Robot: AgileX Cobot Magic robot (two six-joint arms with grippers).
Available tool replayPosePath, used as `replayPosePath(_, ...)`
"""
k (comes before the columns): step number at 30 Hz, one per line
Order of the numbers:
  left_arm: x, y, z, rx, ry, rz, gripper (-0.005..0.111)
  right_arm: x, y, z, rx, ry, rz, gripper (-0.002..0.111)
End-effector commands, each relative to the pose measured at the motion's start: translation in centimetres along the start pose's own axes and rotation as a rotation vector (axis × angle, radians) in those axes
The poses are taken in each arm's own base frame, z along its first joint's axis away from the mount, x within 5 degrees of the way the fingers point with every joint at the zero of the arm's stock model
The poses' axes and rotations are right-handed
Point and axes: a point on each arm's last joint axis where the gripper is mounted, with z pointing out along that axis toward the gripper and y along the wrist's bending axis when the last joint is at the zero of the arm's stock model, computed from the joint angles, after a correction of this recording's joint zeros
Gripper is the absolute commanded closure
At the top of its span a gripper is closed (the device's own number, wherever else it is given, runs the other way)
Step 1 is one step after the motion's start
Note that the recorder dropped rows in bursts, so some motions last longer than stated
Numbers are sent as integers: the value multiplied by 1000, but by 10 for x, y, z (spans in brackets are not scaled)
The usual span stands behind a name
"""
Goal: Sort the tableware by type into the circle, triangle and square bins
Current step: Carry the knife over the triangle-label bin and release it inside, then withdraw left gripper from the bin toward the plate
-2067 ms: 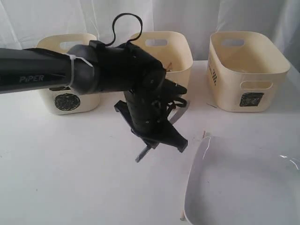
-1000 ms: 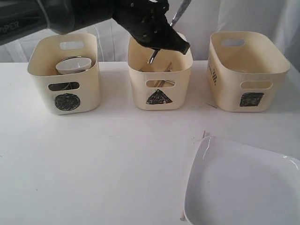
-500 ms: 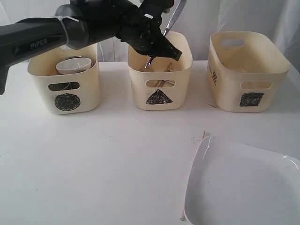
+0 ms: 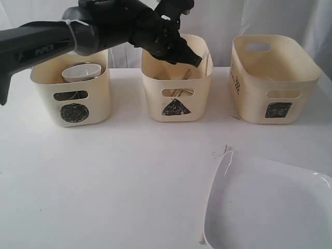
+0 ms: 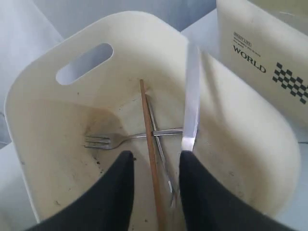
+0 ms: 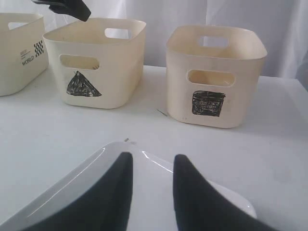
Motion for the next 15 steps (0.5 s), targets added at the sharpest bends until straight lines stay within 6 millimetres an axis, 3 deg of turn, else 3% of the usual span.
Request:
replayPosePath(1,-6,4,-9,-2,4,-18,68,1,-1,0,10,-8,-4,80)
replayPosePath(8,-12,3,-38,30,97,-57,68,1,-1,0,10,-8,-4,80)
replayPosePath(15,-7,-19,-75,152,227,66,72,1,-1,0,10,-8,-4,80)
